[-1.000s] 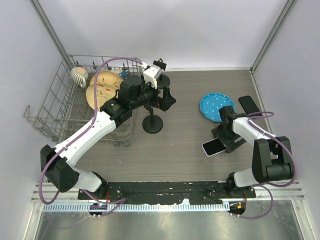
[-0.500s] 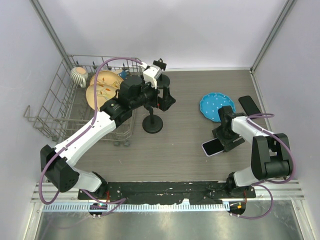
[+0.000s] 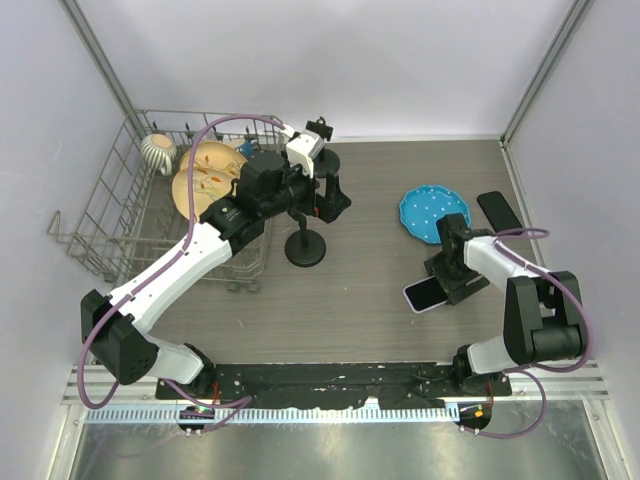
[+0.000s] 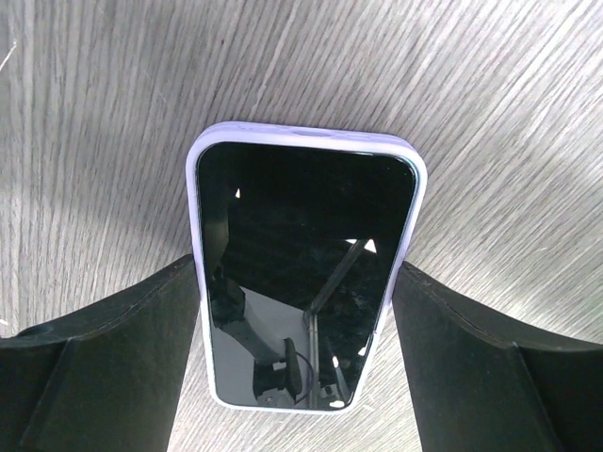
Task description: Place the phone on the phone stand
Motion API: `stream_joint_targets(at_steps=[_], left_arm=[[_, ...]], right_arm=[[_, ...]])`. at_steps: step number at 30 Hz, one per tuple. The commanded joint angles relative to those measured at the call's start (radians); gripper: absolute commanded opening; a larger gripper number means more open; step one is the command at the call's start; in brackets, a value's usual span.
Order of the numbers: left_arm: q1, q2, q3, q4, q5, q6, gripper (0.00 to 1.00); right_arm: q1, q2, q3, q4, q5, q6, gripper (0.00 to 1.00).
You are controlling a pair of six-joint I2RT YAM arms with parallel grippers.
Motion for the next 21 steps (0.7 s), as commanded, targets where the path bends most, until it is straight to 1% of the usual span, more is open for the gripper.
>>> stream_joint_targets(at_steps=[1, 2, 4, 5, 6, 7, 8, 9, 10, 11, 12, 13, 14, 15, 16, 17, 19, 20, 21], left_arm=[[0.002, -0.041, 0.023, 0.047, 0.053, -0.019, 1.0], [0.003, -0.044, 0.02, 0.058, 0.085, -0.031, 1.0], [0.003, -0.054, 0.008, 0.105, 0.121, -0.078, 1.0], [0.003, -0.059, 0.002, 0.122, 0.154, -0.094, 1.0], [0.003, -0.062, -0.003, 0.141, 0.168, -0.112, 1.0], [0.003, -0.068, -0.009, 0.17, 0.181, -0.141, 1.0], [0.003, -0.071, -0.009, 0.178, 0.194, -0.158, 1.0], [0.003, -0.076, -0.01, 0.184, 0.202, -0.174, 1.0], [0.005, -0.088, -0.013, 0.181, 0.214, -0.189, 1.0], [0.009, -0.103, -0.02, 0.179, 0.223, -0.206, 1.0], [0.038, -0.122, -0.05, 0.184, 0.237, -0.232, 1.0], [0.055, -0.172, -0.073, 0.196, 0.243, -0.271, 1.0], [0.08, -0.201, -0.101, 0.204, 0.253, -0.354, 1.0], [0.124, -0.229, -0.159, 0.265, 0.288, -0.406, 1.0], [0.147, -0.264, -0.185, 0.288, 0.296, -0.454, 1.0], [0.163, -0.319, -0.208, 0.302, 0.3, -0.523, 1.0], [0.176, -0.372, -0.224, 0.244, 0.268, -0.534, 1.0], [0.177, -0.418, -0.215, 0.212, 0.244, -0.524, 1.0], [0.177, -0.441, -0.19, 0.093, 0.218, -0.498, 1.0]], right_arm=[[0.028, -0.015, -0.042, 0.197, -0.008, -0.138, 0.01], [0.033, -0.041, -0.036, 0.229, -0.004, -0.219, 0.01], [0.049, -0.122, -0.035, 0.274, -0.017, -0.316, 0.01], [0.059, -0.155, -0.041, 0.33, -0.034, -0.359, 0.01], [0.068, -0.188, -0.05, 0.369, -0.06, -0.455, 0.01], [0.082, -0.271, -0.062, 0.409, -0.083, -0.497, 0.01], [0.088, -0.31, -0.094, 0.505, -0.149, -0.541, 0.01], [0.091, -0.351, -0.108, 0.554, -0.175, -0.595, 0.01], [0.095, -0.397, -0.114, 0.616, -0.197, -0.618, 0.01], [0.102, -0.411, -0.104, 0.636, -0.213, -0.632, 0.01], [0.111, -0.414, -0.091, 0.654, -0.239, -0.666, 0.01], [0.126, -0.416, -0.075, 0.7, -0.24, -0.68, 0.01], [0.167, -0.401, -0.029, 0.72, -0.238, -0.692, 0.01], [0.198, -0.385, -0.003, 0.742, -0.273, -0.718, 0.01], [0.223, -0.364, 0.028, 0.794, -0.275, -0.73, 0.01], [0.281, -0.324, 0.094, 0.816, -0.269, -0.74, 0.01], [0.325, -0.278, 0.165, 0.887, -0.237, -0.75, 0.01], [0.348, -0.255, 0.25, 0.903, -0.208, -0.749, 0.01], [0.371, -0.2, 0.301, 0.908, -0.197, -0.741, 0.01]])
